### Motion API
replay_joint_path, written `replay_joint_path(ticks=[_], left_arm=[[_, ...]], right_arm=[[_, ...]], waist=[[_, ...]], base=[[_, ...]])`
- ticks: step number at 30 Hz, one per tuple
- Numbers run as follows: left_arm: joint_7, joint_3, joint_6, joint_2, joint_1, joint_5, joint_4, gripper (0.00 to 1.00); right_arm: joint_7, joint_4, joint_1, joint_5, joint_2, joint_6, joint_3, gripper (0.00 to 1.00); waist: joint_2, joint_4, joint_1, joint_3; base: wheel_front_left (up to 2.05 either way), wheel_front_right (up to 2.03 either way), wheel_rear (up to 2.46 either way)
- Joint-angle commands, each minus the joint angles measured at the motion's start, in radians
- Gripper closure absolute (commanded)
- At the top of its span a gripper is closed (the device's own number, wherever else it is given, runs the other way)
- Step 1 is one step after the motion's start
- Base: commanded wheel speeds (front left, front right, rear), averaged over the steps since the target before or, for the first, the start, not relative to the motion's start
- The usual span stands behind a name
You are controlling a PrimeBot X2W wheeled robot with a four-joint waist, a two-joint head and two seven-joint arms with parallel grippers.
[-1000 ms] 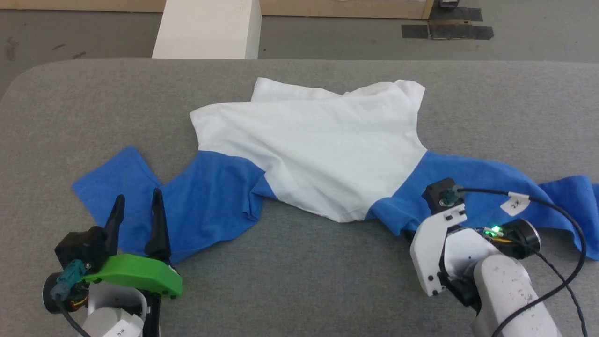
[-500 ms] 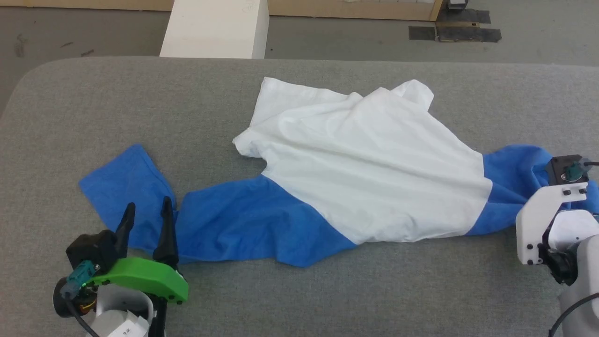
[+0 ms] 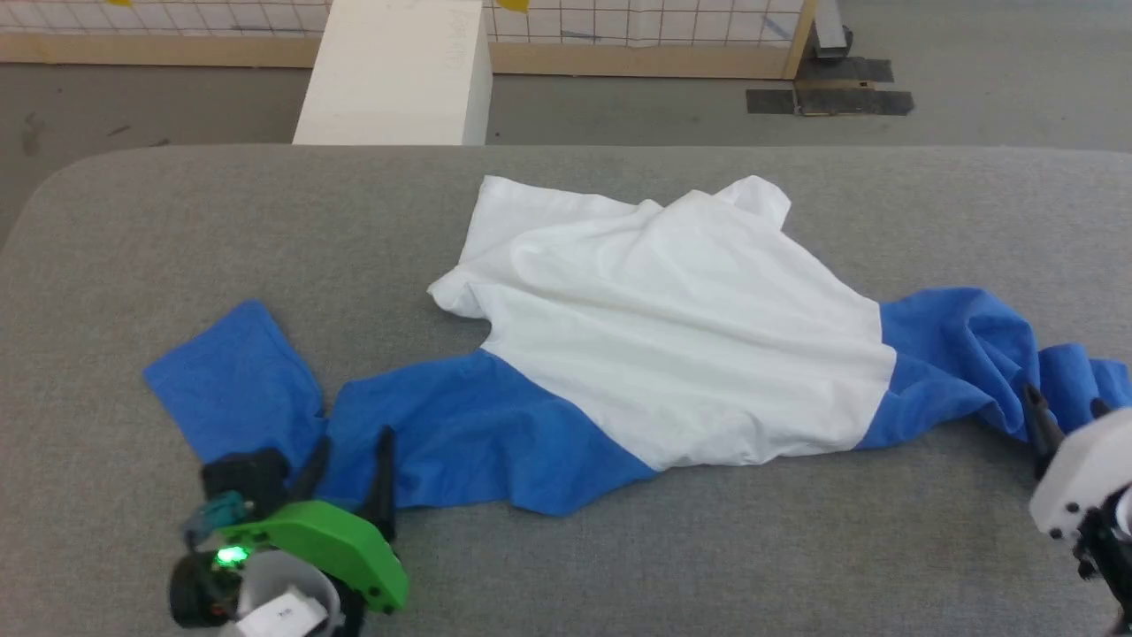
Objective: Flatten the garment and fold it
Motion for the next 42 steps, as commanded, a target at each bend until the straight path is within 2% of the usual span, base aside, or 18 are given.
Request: replay_joint_path(ticks=[1,6,9,12,18,22,23,24,28,33,38,42], left_arm=[[0.041,-0.024,-0.002,0.001,0.021,-0.011,-0.012,0.0],[0.223,-0.137,-0.049,0.044,0.03,0.008,-0.063,0.0],[0.334,-0.188,-0.055,0.098,0.001,0.059,-0.066,0.0],[0.391,-0.21,-0.062,0.116,-0.043,0.082,-0.053,0.0],[0.454,-0.237,-0.071,0.111,-0.108,0.088,0.025,0.0],[0.54,-0.259,-0.071,0.107,-0.106,0.07,0.111,0.0],[0.544,-0.26,-0.071,0.104,-0.104,0.066,0.118,0.58],[0.541,-0.256,-0.07,0.098,-0.101,0.056,0.124,1.0],[0.496,-0.217,-0.06,0.079,-0.088,0.012,0.119,1.0],[0.387,-0.086,-0.005,0.072,-0.073,-0.053,0.038,1.0],[0.324,0.02,0.055,0.093,-0.035,-0.076,-0.063,1.0],[0.323,0.035,0.062,0.099,-0.013,-0.087,-0.101,1.0]], right_arm=[[-0.009,-0.02,0.031,0.042,0.002,-0.002,-0.01,0.0],[-0.029,-0.051,0.109,0.124,0.002,-0.002,-0.027,0.0],[-0.036,-0.059,0.124,0.141,0.002,-0.002,-0.023,0.0],[-0.041,-0.061,0.121,0.151,0.002,-0.002,-0.014,0.0],[-0.053,-0.058,0.11,0.157,0.002,-0.002,0.002,0.0],[-0.06,-0.056,0.111,0.165,0.002,-0.002,0.007,0.0],[-0.061,-0.056,0.113,0.166,0.003,-0.002,0.008,0.0],[-0.064,-0.056,0.116,0.167,0.003,-0.002,0.007,0.0],[-0.067,-0.057,0.12,0.167,0.003,-0.002,0.002,0.0],[-0.057,-0.093,0.116,0.133,0.003,-0.002,0.028,0.0],[0.02,-0.148,0.109,0.045,0.003,-0.002,0.136,0.0],[0.121,-0.145,0.091,-0.02,-0.001,-0.002,0.229,0.0]], waist=[[-0.0001,-0.016,0.0,-0.009],[-0.0001,-0.039,0.0,-0.013],[-0.0001,-0.049,0.0,-0.006],[-0.0001,-0.061,0.0,0.005],[-0.0001,-0.079,0.0,0.029],[-0.0001,-0.089,0.0,0.037],[-0.0001,-0.09,0.0,0.038],[-0.0001,-0.091,0.0,0.04],[-0.0001,-0.088,0.0,0.044],[-0.0001,-0.077,0.0,0.044],[-0.0001,-0.068,0.0,0.046],[-0.0001,-0.061,0.0,0.055]], base=[[0.0,0.0,0.0],[0.0,0.0,0.0],[0.0,0.0,0.0],[0.0,0.0,0.0],[0.0,0.0,0.0],[0.0,0.0,0.0],[0.0,0.0,0.0],[0.0,0.0,0.0],[0.0,0.0,0.0],[0.0,0.0,0.0],[0.0,0.0,0.0],[0.0,0.0,0.0]])
